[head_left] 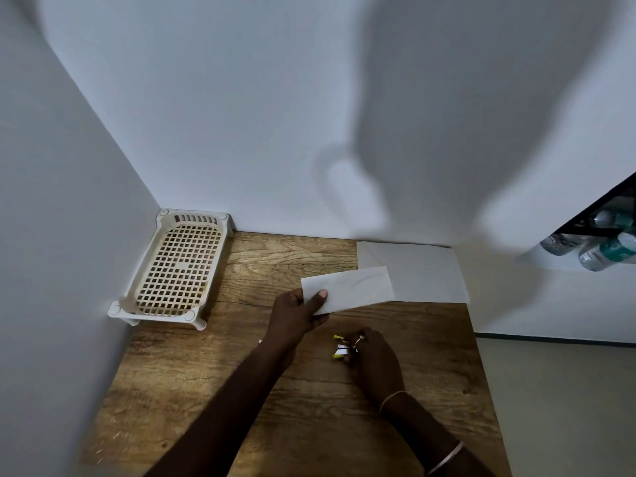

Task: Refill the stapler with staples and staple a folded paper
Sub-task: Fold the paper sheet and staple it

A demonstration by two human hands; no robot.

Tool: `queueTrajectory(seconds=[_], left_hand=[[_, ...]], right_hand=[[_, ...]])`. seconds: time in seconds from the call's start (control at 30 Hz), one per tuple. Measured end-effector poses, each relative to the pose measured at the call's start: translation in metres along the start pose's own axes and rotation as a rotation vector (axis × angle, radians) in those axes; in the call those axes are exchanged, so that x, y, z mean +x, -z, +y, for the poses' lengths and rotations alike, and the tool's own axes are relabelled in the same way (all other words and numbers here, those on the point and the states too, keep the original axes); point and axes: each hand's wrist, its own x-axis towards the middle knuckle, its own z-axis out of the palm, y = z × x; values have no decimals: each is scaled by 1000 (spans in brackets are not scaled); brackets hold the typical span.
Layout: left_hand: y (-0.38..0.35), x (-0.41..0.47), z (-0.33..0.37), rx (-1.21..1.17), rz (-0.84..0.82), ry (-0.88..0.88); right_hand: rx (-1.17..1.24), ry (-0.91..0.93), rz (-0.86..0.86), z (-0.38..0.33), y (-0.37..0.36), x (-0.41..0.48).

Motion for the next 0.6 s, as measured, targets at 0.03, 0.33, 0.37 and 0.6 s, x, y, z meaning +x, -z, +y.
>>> queueTrajectory(seconds=[0.03, 0.33, 0.37, 0.6], left_hand=[[0, 0, 0, 0, -1, 0], [2, 2, 2, -4, -8, 7], [2, 3, 2, 1, -6, 6], [4, 6, 2, 9, 5, 2]], right_hand=[[-4, 1, -12, 1, -1, 0], [-16, 31, -20, 4, -3, -1], [-17, 33, -19, 4, -4, -1], [-32, 46, -11, 5, -6, -2]])
